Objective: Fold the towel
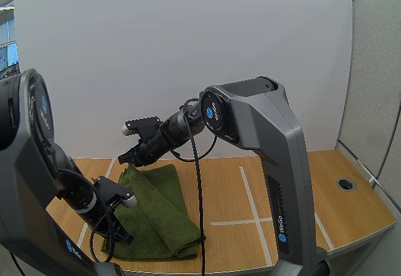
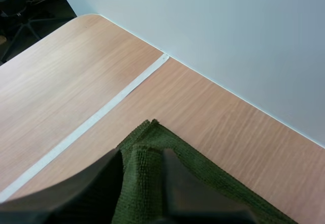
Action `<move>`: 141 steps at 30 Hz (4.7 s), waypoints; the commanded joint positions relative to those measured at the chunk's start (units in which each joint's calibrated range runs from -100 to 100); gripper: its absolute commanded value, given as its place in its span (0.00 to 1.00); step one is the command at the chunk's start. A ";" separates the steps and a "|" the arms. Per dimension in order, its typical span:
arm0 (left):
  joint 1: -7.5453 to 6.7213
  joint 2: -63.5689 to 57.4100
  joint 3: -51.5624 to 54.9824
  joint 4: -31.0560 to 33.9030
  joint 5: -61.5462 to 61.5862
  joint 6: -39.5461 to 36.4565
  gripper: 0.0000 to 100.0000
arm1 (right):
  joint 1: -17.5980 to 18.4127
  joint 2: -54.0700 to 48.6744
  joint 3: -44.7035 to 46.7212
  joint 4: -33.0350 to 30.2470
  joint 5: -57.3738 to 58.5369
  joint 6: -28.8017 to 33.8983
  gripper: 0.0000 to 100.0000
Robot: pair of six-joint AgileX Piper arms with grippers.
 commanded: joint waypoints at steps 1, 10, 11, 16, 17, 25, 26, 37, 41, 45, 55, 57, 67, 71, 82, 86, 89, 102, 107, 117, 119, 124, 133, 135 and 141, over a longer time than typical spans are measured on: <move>-0.14 1.23 2.38 -0.34 -1.20 0.23 0.00 | -2.34 -3.33 -0.35 -6.15 7.31 3.50 0.41; -0.14 1.23 1.64 -1.72 -6.77 0.23 0.00 | -5.99 -3.49 -0.20 -20.71 21.08 9.19 0.00; -0.14 1.23 1.45 -1.84 -6.77 0.23 0.00 | -6.39 -3.49 -0.20 -21.34 22.22 9.77 0.00; -0.14 1.23 0.06 -2.09 -6.77 0.23 0.00 | -7.94 -3.49 -0.20 -24.30 22.45 10.28 0.00; -0.14 1.23 -0.08 -2.20 -6.77 0.23 0.00 | -8.24 -3.49 -0.20 -24.46 22.45 10.41 0.00; -0.14 1.23 -0.51 -2.20 -7.47 0.23 0.00 | -9.12 -3.32 -0.20 -23.78 21.87 10.41 0.00; -0.14 1.23 -0.65 -2.20 -7.47 0.23 0.00 | -9.12 -2.86 -0.20 -22.43 21.87 10.17 0.00; -0.14 -3.93 -8.81 -7.81 5.13 0.23 0.00 | -8.87 1.05 -0.20 -17.00 20.09 6.85 0.00; -1.10 -5.77 -11.04 -8.94 9.37 0.68 0.00 | -8.87 1.96 -0.20 -17.00 19.86 6.85 0.00; -5.46 -6.38 -11.20 -7.23 9.57 0.59 0.00 | -8.87 2.57 -0.20 -16.86 19.86 6.85 0.00; -17.25 -6.38 -11.20 -5.06 12.70 -4.28 0.12 | -8.87 3.06 -0.20 -16.88 20.53 6.85 0.00; -19.38 -6.38 -11.34 -4.64 12.70 -5.71 0.25 | -8.87 3.06 -0.20 -16.88 20.53 6.85 0.00; -27.04 -6.38 -13.17 -1.77 17.28 -8.31 0.93 | -8.87 3.06 -0.20 -16.64 20.53 6.85 0.00; -29.77 -6.38 -13.17 -1.26 17.85 -8.31 0.93 | -8.87 3.06 -0.20 -16.39 20.33 6.85 0.00; -36.16 -5.20 -13.17 2.33 13.56 -9.18 0.93 | -8.87 3.06 -0.20 -16.39 18.83 6.85 0.00; -37.49 -1.64 -13.17 5.43 8.97 -11.17 0.93 | -8.87 3.06 -0.20 -16.39 18.76 6.85 0.00; -37.80 0.36 -13.17 6.59 8.09 -12.02 0.93 | -8.87 3.06 -0.20 -16.39 18.76 6.85 0.00; -37.80 1.12 -13.17 7.17 4.34 -14.13 0.45 | -8.87 3.06 -0.20 -16.39 18.76 6.85 0.00; -37.80 1.12 -13.17 7.69 5.82 -14.51 0.00 | -8.87 3.06 -0.20 -16.39 18.76 6.85 0.00; -37.80 -0.75 -13.17 14.48 9.66 -19.42 0.00 | -8.87 3.06 -0.20 -16.35 18.54 7.18 0.00; -37.80 -1.83 -13.17 17.70 12.13 -21.73 0.00 | -8.87 3.06 -0.20 -16.35 18.74 7.38 0.00; -37.63 -5.74 -13.17 22.01 18.83 -25.01 0.00 | -8.87 3.06 -0.20 -16.35 18.74 7.58 0.00; -31.74 -13.46 -13.17 22.76 25.44 -25.16 0.00 | -8.87 3.06 -0.20 -16.73 19.09 7.57 0.00; -30.57 -14.94 -13.17 23.14 26.30 -25.16 0.00 | -8.87 3.06 -0.20 -16.73 19.09 7.57 0.00; -27.24 -18.37 -13.17 23.14 30.76 -25.16 0.00 | -8.87 3.06 -0.20 -17.20 19.09 7.57 0.00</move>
